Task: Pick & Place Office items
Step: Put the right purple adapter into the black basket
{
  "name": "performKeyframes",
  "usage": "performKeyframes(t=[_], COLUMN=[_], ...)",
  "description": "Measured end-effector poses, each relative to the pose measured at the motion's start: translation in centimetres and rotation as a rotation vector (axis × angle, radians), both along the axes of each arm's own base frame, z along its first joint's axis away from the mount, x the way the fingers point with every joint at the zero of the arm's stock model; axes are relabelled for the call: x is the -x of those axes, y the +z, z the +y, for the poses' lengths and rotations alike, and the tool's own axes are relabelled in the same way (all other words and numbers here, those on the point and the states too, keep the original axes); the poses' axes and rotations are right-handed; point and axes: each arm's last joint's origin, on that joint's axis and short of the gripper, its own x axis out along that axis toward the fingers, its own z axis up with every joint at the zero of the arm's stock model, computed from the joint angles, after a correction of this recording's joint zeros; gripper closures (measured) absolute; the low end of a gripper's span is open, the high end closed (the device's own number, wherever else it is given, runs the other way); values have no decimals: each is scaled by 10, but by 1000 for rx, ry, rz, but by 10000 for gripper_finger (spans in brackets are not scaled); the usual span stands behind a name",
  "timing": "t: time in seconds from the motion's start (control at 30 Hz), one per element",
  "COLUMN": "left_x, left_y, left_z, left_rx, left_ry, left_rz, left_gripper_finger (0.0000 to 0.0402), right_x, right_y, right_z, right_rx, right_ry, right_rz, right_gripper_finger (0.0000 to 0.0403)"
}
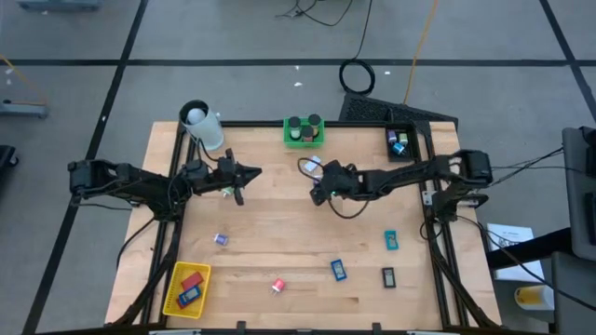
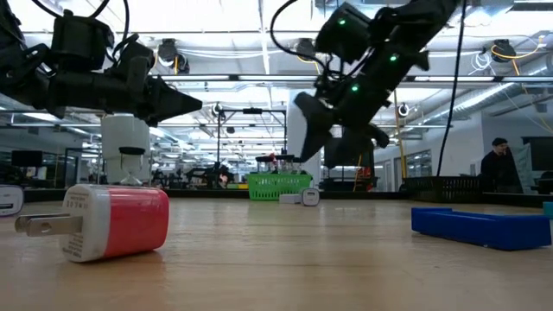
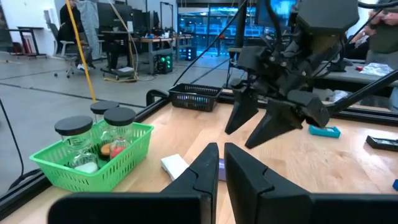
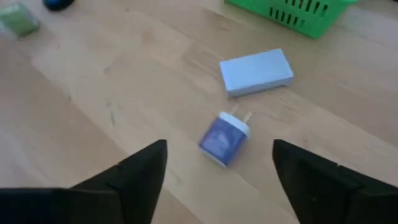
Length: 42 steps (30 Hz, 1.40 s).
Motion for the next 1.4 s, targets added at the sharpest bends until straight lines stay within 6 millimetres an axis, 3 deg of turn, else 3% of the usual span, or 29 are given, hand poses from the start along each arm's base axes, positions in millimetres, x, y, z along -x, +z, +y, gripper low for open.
performKeyframes(t=[0.13,0.33,0.7,0.83,1.2,1.4], left_x=[0,0,0,0,0,0], left_y=[-1,-1,-1,-1,-1,-2], left_z=[0,0,-1,-1,-1,-1], left_rx=[4,5,7,7,6,11], left_ry=[-1,-1,-4,-5,-5,-5], left_rz=[5,8,6,6,7,22], left_gripper_finger=[366,366,366,366,366,366], right_x=[-15,-29,-30,-30,-29,-23], right_y=[-6,-17,-46,-44,-43,-20], right_z=[-3,-7,-17,-16,-15,-13], right_rx=[-9,60,-33,-28,-12,20], right_ry=[-18,-89,-156,-148,-67,-25], right_rz=[7,104,169,167,205,198], right_gripper_finger=[94,98,112,155,339,390])
